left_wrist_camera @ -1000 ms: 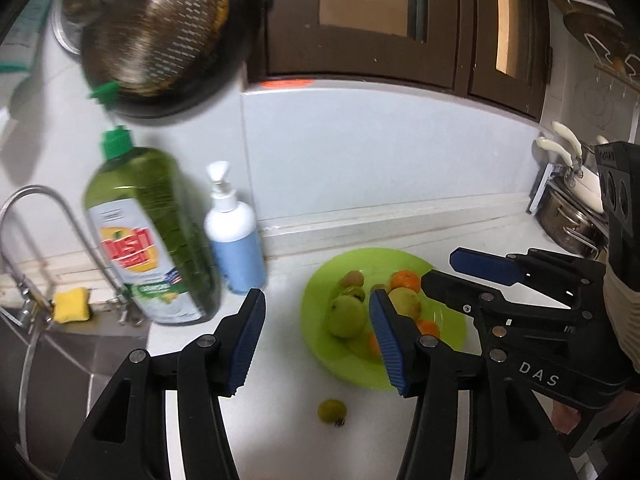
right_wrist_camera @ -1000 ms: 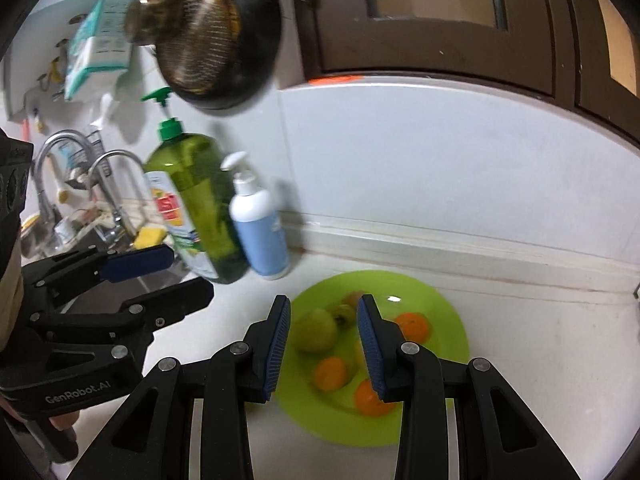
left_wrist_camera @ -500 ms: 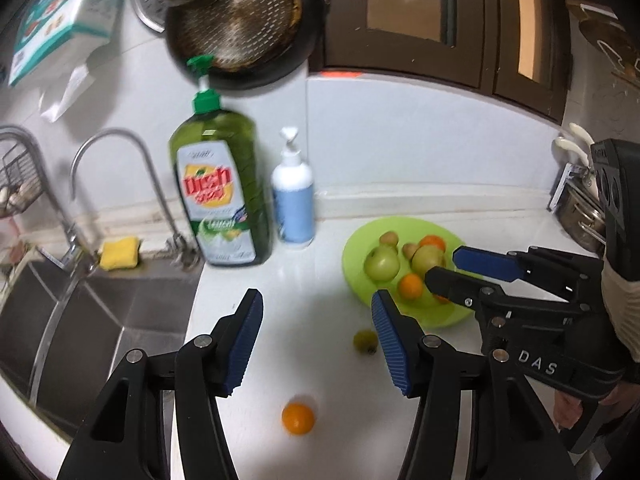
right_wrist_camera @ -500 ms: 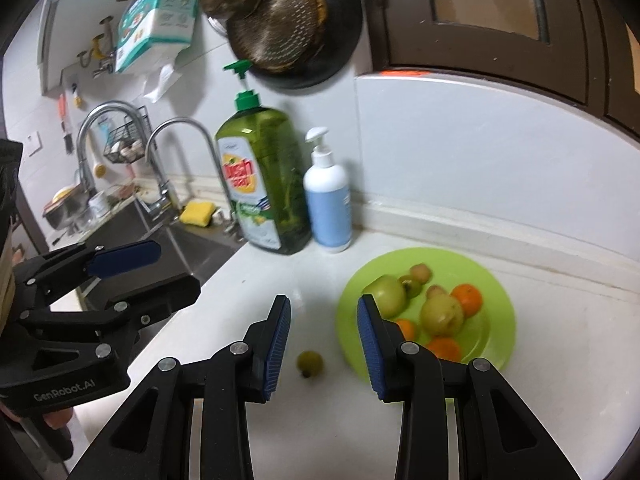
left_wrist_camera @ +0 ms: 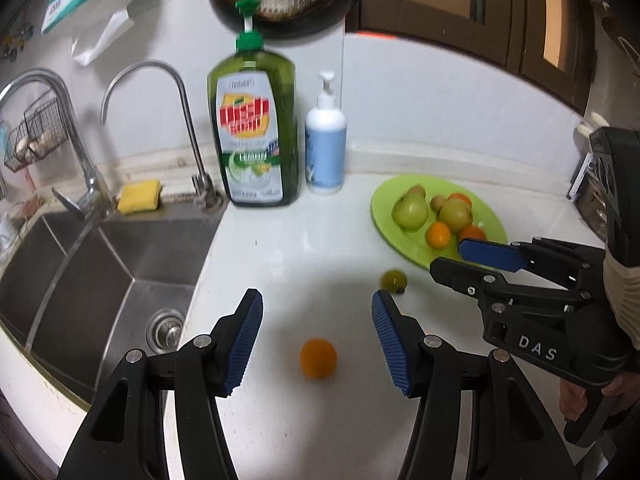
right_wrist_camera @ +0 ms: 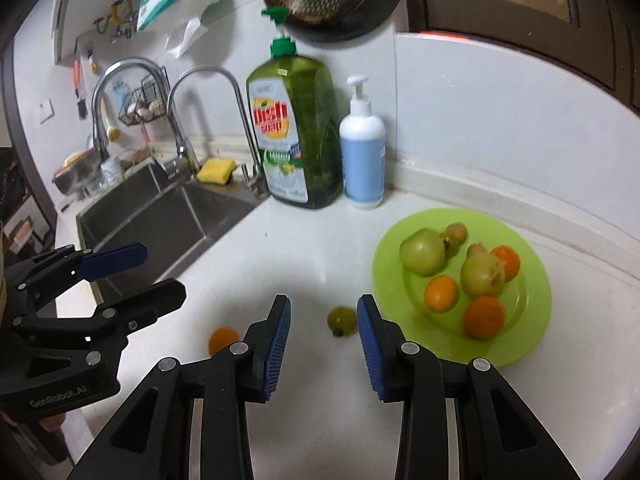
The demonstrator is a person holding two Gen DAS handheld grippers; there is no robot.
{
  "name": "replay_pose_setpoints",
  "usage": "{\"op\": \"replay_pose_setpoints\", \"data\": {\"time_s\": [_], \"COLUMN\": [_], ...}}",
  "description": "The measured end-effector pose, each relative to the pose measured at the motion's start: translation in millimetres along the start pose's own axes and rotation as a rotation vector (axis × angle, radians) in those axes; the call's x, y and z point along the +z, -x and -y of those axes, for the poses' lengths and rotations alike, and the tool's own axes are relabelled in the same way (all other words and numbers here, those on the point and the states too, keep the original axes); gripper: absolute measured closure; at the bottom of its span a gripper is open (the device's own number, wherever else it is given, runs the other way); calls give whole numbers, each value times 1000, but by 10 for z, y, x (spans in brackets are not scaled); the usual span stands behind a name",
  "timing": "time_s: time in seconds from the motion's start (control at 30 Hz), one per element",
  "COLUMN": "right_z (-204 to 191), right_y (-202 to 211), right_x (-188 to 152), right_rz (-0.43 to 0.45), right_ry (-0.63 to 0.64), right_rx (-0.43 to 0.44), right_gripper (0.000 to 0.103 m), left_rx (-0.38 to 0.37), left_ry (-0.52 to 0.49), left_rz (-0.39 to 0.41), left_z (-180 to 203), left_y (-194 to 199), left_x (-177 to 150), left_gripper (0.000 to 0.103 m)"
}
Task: Organize fruits
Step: 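Move both open grippers toward the orange and green tomato, then close left gripper on orange while right gripper grasps green tomato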
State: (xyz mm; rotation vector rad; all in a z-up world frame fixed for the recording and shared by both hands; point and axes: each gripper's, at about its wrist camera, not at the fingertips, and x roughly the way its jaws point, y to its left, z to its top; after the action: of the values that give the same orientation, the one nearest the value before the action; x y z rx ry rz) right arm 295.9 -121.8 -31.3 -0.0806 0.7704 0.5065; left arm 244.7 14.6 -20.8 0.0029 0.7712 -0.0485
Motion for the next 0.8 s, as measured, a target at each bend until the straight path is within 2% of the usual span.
{"op": "replay_pose_setpoints", "data": {"time_s": [0.53, 0.8], "right_z": [100, 198], "right_y": [-617, -854], "right_x": [-152, -126], "right_rz": [-124, -155], "right_ry": [-20, -30], "right_rx": [4, 0], "right_gripper": [67, 67], "left_rx": [-12, -15], "left_ry": [82, 96], "left_rz": [-160, -198], "left_z": [-63, -55], "left_y": [-562, -786], "left_x": [-329, -348], "left_gripper": [47, 49]}}
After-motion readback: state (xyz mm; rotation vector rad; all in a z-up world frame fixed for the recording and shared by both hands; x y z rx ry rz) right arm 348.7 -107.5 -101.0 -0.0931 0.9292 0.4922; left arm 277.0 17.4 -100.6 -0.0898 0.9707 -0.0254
